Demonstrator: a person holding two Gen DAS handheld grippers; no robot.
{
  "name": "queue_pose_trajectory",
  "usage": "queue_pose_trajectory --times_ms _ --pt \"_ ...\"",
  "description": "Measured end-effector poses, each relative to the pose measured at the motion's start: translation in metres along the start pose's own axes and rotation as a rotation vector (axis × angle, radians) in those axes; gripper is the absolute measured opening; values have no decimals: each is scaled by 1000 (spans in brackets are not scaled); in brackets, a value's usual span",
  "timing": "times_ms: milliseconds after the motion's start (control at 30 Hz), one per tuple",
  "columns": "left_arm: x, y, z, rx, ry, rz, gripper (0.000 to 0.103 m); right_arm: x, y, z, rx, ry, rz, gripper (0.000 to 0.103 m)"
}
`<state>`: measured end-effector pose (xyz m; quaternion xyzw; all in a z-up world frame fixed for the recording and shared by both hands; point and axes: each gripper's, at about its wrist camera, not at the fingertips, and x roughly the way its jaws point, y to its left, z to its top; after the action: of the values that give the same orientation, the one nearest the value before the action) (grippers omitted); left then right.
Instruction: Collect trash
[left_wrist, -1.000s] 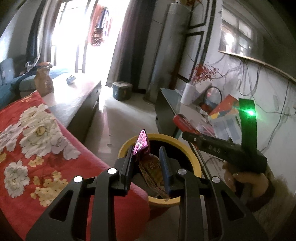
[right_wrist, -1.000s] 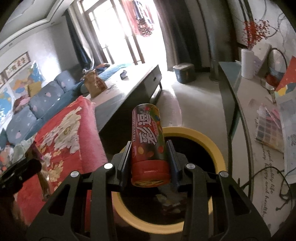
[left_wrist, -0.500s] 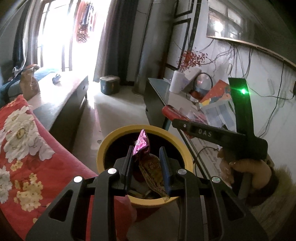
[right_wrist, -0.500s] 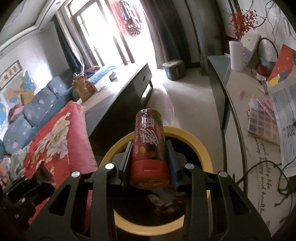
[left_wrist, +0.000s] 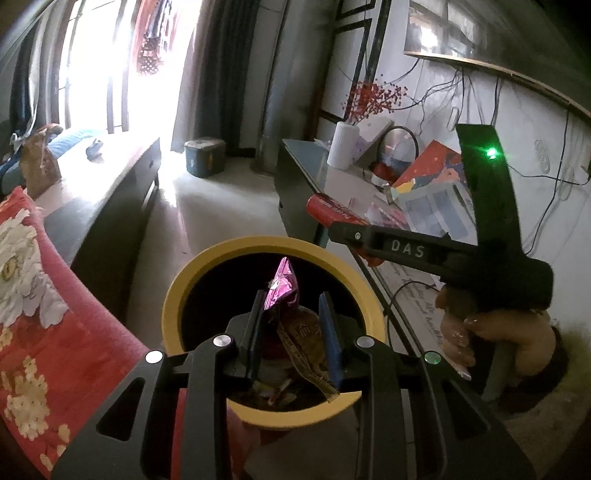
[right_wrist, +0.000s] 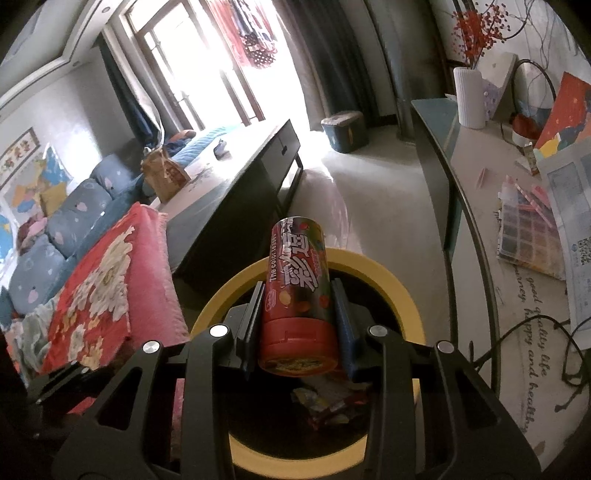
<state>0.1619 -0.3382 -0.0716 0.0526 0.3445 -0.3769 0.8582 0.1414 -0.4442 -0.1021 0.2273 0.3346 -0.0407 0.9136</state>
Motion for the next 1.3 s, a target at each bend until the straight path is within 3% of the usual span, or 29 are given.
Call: queue_pose_trajectory --times_ms 267,333,467,533,633,700,933,1300 --pt "23 5 3 1 31 -3 34 5 -4 6 17 5 19 28" --pt "26 7 4 -3 37 0 49 6 -6 6 27 8 29 30" --pt "28 8 4 -6 43 7 65 5 -7 6 34 7 32 38" --pt "27 9 3 -12 45 18 78 2 -8 3 39 10 20 42" --pt "22 12 3 -16 44 43 90 -5 -9 -1 27 -5 -2 54" --pt "18 16 2 -24 41 66 94 -11 -12 -3 41 -14 -10 56" --pt "-10 34 0 -63 21 135 96 -42 -1 -12 -25 -78 -99 89" --pt "-86 68 -13 -139 -99 296 96 -74 48 -33 -140 -122 -63 92"
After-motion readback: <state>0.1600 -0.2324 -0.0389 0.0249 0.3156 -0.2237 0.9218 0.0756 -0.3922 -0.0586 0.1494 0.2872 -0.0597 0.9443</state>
